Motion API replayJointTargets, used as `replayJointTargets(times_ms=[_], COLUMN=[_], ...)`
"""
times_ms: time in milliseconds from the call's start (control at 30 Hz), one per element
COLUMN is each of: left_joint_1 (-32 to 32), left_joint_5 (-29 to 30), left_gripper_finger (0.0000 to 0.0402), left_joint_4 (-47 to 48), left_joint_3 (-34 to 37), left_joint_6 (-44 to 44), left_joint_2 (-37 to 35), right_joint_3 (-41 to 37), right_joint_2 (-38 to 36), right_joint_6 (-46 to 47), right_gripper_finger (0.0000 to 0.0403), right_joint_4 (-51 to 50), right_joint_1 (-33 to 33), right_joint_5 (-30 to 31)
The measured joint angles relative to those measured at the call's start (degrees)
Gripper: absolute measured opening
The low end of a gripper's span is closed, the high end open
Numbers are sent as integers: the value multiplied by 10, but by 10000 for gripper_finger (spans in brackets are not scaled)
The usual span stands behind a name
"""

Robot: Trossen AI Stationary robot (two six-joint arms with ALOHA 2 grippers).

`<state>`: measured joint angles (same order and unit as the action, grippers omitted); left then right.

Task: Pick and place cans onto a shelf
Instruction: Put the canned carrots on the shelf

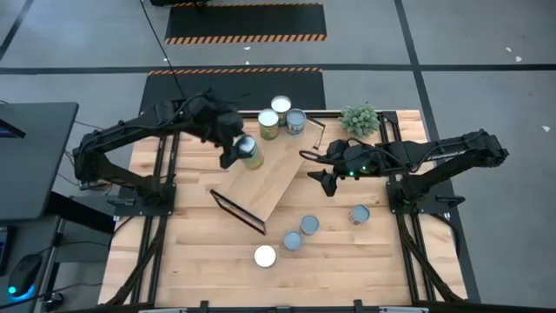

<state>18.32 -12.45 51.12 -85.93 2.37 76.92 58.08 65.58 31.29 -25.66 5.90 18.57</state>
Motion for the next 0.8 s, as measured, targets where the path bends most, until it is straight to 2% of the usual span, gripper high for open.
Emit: replayJointTargets(times_ms=[200,400,800], left_joint_1=[50,68,63], left_joint_5=[-37,-57,7], left_gripper_finger=[319,320,320], left_joint_4=[-10,-29,4], left_joint_3=[0,0,0], left_joint_6=[-47,-63,-199], left_joint_2=[27,54,74], right_joint_3=[0,0,0], right_joint_2=[0,0,0], right_joint_6=[0,0,-8], right_gripper_finger=[290,290,290], right_joint_4=[0,-2,3], right_joint_1=[-26,-40,-43], right_joint_5=[-13,-22,-24])
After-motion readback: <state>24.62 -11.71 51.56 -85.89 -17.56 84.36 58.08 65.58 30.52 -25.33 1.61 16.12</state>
